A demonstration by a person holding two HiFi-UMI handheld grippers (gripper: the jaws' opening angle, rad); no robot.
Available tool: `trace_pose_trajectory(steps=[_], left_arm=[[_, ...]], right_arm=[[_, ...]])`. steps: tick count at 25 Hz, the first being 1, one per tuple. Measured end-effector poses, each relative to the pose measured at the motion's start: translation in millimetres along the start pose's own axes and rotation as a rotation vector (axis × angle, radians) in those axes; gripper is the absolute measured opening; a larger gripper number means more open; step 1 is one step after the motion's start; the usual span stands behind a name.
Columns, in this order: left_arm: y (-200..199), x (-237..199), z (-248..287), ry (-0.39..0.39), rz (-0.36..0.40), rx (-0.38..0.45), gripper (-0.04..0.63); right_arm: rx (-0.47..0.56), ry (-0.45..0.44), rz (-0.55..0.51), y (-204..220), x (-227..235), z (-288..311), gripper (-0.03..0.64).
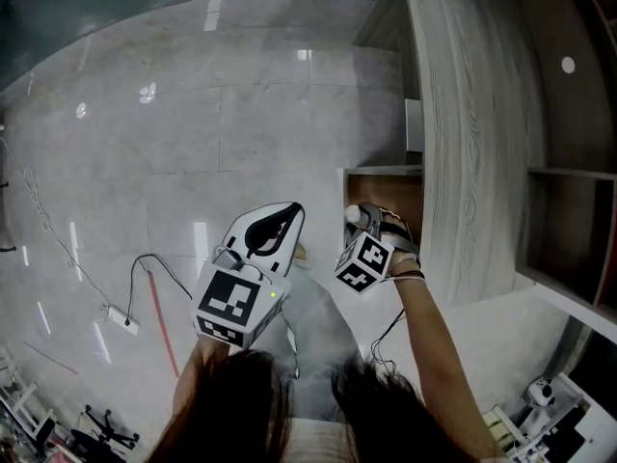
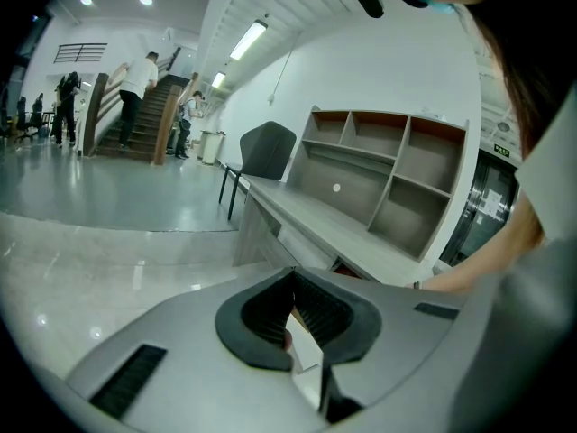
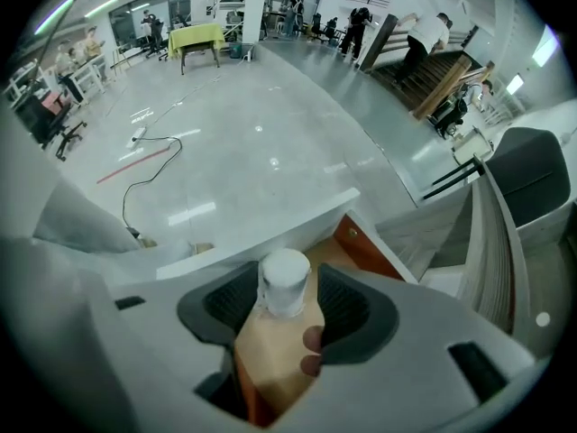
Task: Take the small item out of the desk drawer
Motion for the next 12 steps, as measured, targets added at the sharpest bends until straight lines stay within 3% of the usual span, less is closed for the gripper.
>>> trace_pose_trajectory(steps=[12], left_arm=[[8,-8,3,-0.019,-0.015,-0.014,0.016]], right_arm=[[-0.068,0.003,-0.007,14,-1,28,0.196]])
Point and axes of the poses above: the fingertips, and each gripper's own axes: z forward along the fingers, x to its right, y out of its underside, the point moved 4 cm from there along -z, backward along the fingers, and after that the axes turned 4 degrees about x, right-handed, at the moved point
